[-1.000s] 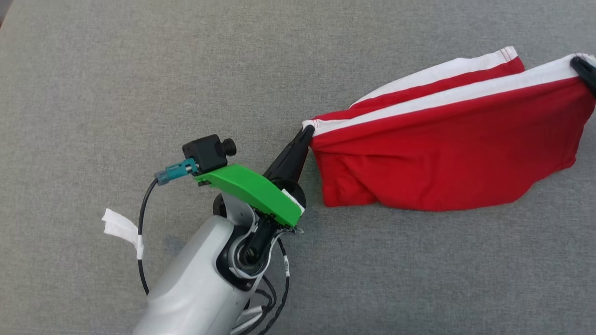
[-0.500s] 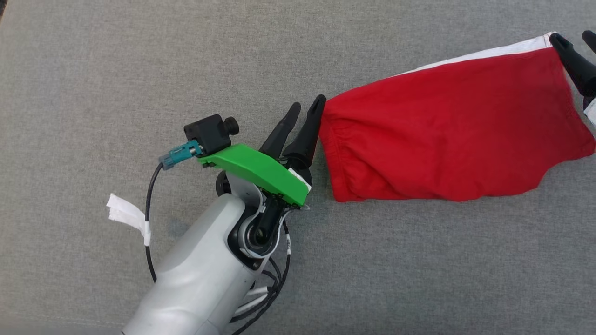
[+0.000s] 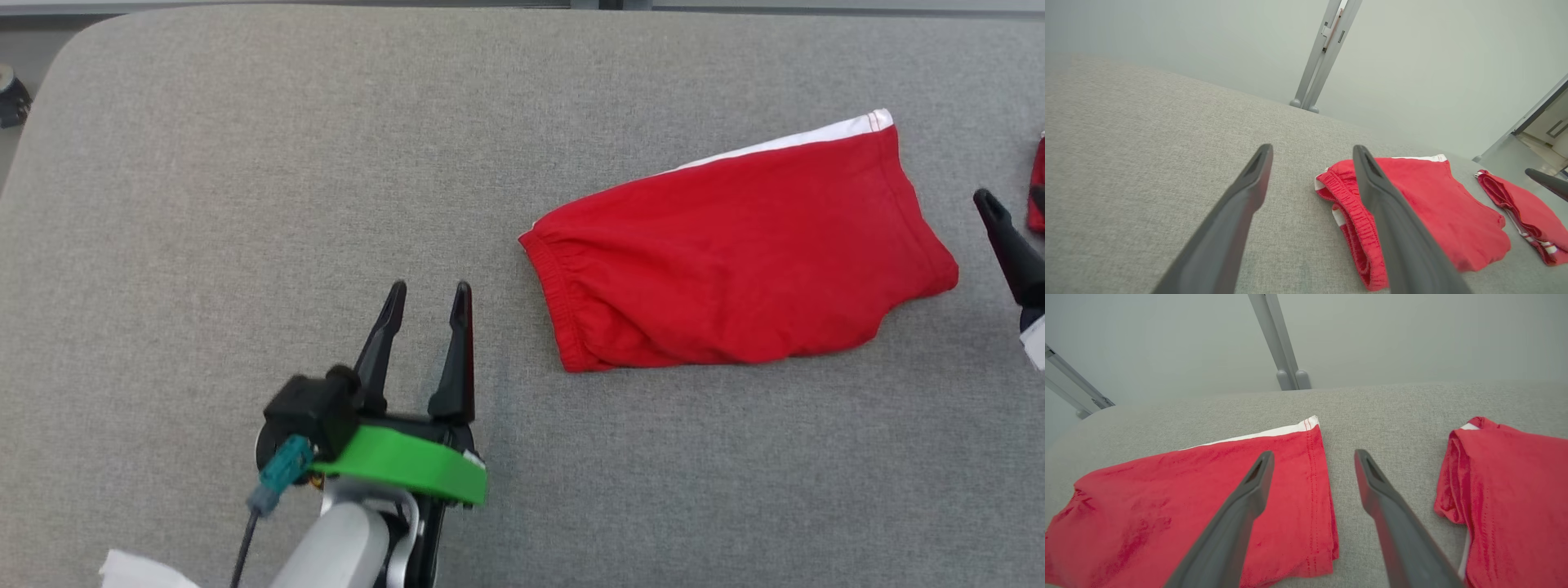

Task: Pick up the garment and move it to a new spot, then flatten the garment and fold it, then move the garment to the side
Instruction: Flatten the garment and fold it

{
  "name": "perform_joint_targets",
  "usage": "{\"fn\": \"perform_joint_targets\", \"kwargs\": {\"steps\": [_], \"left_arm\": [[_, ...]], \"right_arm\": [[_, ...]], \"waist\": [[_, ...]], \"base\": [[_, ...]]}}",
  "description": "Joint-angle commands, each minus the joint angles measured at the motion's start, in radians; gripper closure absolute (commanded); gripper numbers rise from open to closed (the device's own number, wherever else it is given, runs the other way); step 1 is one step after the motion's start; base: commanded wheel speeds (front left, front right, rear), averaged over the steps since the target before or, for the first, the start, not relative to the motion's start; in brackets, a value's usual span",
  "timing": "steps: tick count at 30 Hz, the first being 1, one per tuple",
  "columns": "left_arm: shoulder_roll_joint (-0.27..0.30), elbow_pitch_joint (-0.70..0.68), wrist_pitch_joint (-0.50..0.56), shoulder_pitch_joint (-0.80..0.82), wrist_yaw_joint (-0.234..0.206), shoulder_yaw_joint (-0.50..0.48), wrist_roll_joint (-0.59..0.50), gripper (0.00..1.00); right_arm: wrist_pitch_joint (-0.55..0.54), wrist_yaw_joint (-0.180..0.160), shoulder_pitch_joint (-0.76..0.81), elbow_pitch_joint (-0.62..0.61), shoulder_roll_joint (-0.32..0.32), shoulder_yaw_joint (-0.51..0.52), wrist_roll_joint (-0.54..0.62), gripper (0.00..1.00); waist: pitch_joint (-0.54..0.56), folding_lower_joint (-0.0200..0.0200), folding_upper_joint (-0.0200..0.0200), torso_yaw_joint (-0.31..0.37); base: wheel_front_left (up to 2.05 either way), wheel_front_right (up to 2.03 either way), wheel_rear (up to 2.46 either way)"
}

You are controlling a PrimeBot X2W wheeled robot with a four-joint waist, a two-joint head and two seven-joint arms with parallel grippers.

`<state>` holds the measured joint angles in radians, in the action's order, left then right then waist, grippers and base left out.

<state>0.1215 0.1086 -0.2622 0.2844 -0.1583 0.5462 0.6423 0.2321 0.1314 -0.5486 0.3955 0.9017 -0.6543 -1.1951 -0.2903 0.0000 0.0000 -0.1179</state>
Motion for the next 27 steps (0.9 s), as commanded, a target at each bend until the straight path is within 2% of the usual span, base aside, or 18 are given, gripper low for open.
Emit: {"fn": "perform_joint_targets", "kwargs": {"steps": [1, 5, 9, 14, 19, 25, 26, 27], "left_arm": [[-0.013, -0.036, -0.003, -0.063, -0.011, -0.023, -0.071, 0.00], [-0.045, -0.102, -0.003, -0.187, -0.010, -0.061, -0.214, 0.00], [-0.064, -0.127, -0.003, -0.247, 0.000, -0.059, -0.298, 0.00], [-0.070, -0.138, -0.003, -0.260, 0.022, -0.033, -0.321, 0.00], [-0.070, -0.146, -0.003, -0.249, 0.007, -0.002, -0.300, 0.00], [-0.070, -0.140, -0.003, -0.243, -0.002, 0.021, -0.299, 0.00], [-0.070, -0.139, -0.003, -0.241, -0.002, 0.023, -0.299, 0.00], [-0.070, -0.137, -0.003, -0.240, -0.003, 0.024, -0.300, 0.00]], "right_arm": [[0.017, -0.002, 0.044, 0.018, 0.001, 0.017, 0.009, 0.00], [0.029, -0.002, 0.114, 0.086, -0.029, 0.063, 0.027, 0.00], [0.021, -0.002, 0.099, 0.165, -0.061, 0.088, 0.063, 0.00], [-0.057, -0.002, 0.018, 0.306, -0.092, 0.064, 0.158, 0.00], [-0.118, -0.002, -0.050, 0.444, -0.166, 0.025, 0.233, 0.00], [-0.143, -0.002, -0.089, 0.617, -0.245, -0.021, 0.320, 0.00], [-0.141, -0.002, -0.094, 0.635, -0.257, -0.024, 0.326, 0.20], [-0.143, -0.002, -0.098, 0.652, -0.274, -0.025, 0.326, 0.56]], "waist": [[0.040, 0.0000, 0.0000, -0.007], [0.052, 0.0000, 0.0000, -0.047], [0.045, 0.0000, 0.0000, -0.096], [0.027, 0.0000, 0.0000, -0.157], [0.017, 0.0000, 0.0000, -0.195], [0.018, 0.0000, 0.0000, -0.205], [0.018, 0.0000, 0.0000, -0.205], [0.019, 0.0000, 0.0000, -0.203]], "base": [[0.00, 0.00, 0.00], [0.00, 0.00, 0.00], [0.00, 0.00, 0.00], [0.00, 0.00, 0.00], [0.00, 0.00, 0.00], [0.00, 0.00, 0.00], [0.00, 0.00, 0.00], [0.00, 0.00, 0.00]]}}
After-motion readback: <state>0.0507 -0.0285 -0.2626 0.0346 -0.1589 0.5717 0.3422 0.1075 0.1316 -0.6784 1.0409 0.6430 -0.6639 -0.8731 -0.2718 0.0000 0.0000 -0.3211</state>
